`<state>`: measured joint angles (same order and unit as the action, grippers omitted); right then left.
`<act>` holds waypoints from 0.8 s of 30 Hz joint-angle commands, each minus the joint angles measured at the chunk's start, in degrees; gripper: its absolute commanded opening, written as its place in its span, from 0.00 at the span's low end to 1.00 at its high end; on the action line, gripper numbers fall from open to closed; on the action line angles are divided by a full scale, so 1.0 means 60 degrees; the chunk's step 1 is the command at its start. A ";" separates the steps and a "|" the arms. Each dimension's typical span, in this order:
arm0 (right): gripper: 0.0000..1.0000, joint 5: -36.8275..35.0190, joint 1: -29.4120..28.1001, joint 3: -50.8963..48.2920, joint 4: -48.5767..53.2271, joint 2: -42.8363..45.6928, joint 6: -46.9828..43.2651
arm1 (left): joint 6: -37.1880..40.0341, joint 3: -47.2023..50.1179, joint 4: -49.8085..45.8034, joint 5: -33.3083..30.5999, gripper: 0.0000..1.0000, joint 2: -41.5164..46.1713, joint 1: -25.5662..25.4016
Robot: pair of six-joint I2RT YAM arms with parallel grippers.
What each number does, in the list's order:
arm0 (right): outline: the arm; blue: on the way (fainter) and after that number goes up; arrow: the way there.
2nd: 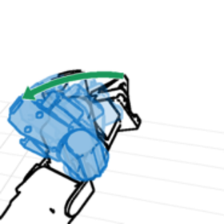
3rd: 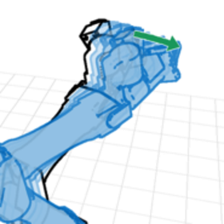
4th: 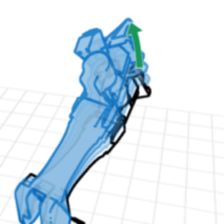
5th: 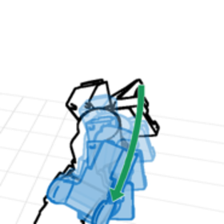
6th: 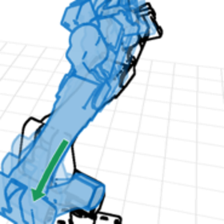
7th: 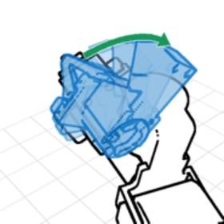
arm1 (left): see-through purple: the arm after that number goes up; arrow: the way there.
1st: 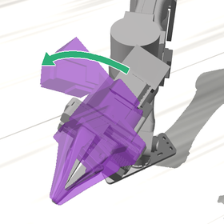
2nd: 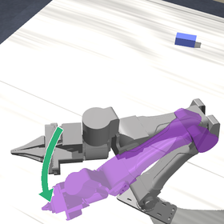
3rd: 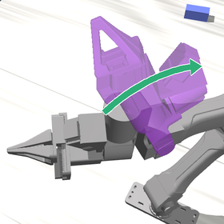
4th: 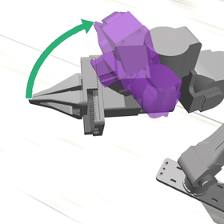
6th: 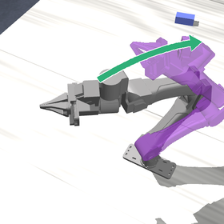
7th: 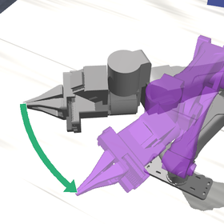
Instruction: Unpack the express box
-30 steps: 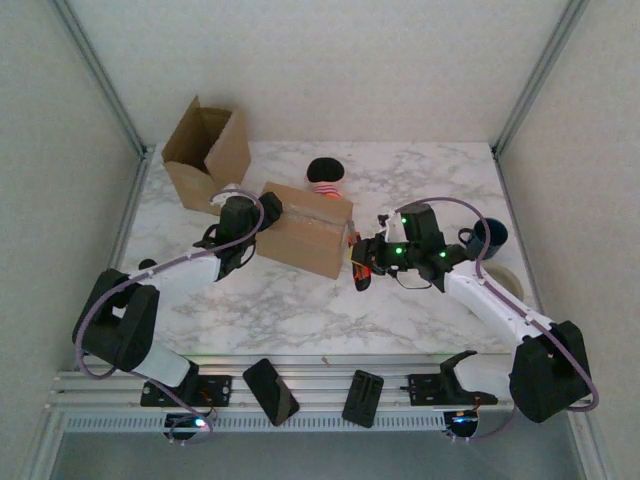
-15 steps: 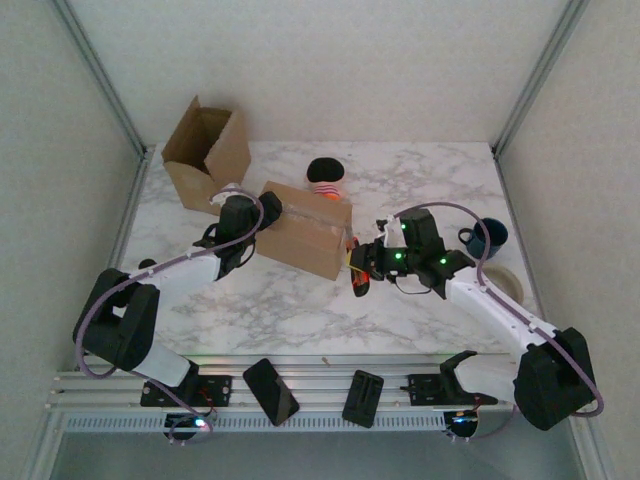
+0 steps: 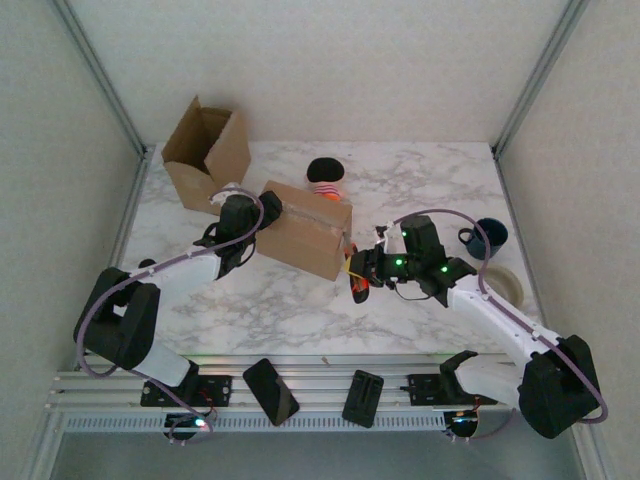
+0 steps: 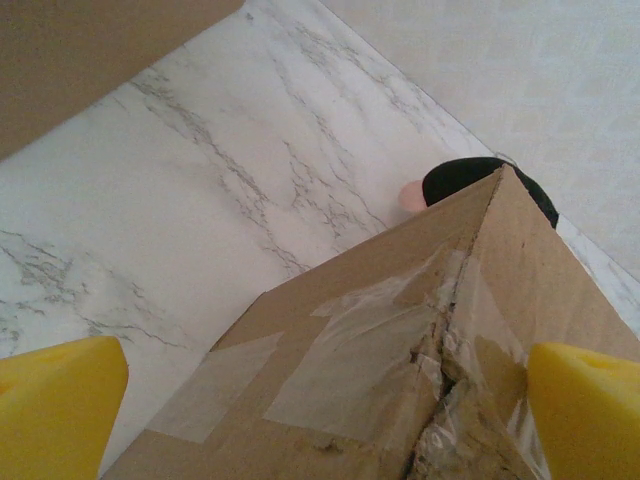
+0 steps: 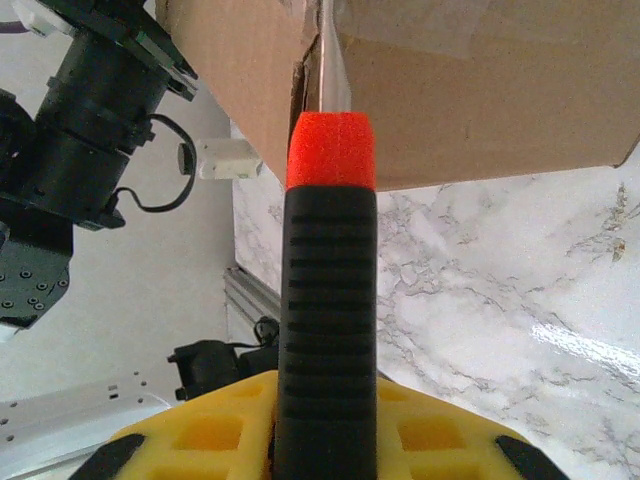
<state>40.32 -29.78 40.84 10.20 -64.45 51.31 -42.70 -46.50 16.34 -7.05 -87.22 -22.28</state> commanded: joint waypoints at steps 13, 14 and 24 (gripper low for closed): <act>0.00 0.1046 -0.0694 -0.0420 0.0095 0.0662 0.0472 | 0.0129 0.0338 -0.1845 -0.0303 1.00 -0.0786 0.0066; 0.00 0.1036 -0.0703 -0.0427 0.0089 0.0685 0.0479 | 0.0129 0.0338 -0.1844 -0.0305 1.00 -0.0794 0.0066; 0.00 0.0936 -0.0752 -0.0471 0.0104 0.0924 0.0604 | 0.0115 0.0349 -0.1829 -0.0264 1.00 -0.0827 0.0068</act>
<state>40.73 -32.58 38.92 11.05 -60.27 55.07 -42.72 -46.94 16.51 -7.03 -87.81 -22.11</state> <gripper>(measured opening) 0.207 0.997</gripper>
